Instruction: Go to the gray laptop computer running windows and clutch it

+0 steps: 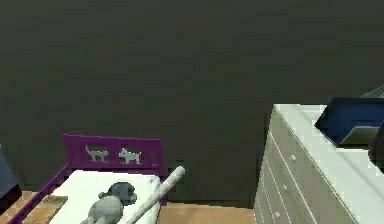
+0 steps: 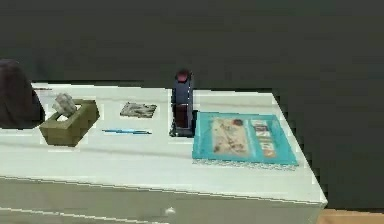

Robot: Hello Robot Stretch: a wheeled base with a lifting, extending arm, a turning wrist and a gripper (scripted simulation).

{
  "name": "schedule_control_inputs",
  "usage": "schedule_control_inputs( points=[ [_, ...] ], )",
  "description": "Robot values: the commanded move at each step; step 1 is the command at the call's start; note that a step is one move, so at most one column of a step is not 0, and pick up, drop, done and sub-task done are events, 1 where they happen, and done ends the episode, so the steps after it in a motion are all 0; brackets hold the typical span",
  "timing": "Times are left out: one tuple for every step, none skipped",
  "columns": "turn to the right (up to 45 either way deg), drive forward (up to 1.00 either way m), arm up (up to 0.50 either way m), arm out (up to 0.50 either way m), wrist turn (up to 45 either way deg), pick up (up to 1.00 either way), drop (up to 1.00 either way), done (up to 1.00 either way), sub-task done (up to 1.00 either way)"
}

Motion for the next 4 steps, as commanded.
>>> schedule_control_inputs(
  points=[
    [12.0, 0.0, 0.0, 0.0, 0.0, 0.0, 0.0, 0.0, 0.0],
    [0.0, 0.65, 0.0, 0.0, 0.0, 0.0, 0.0, 0.0, 0.0],
    [-24.0, 0.0, 0.0, 0.0, 0.0, 0.0, 0.0, 0.0, 0.0],
    [0.0, 0.0, 0.5, 0.0, 0.0, 0.0, 0.0, 0.0, 0.0]
  ],
)
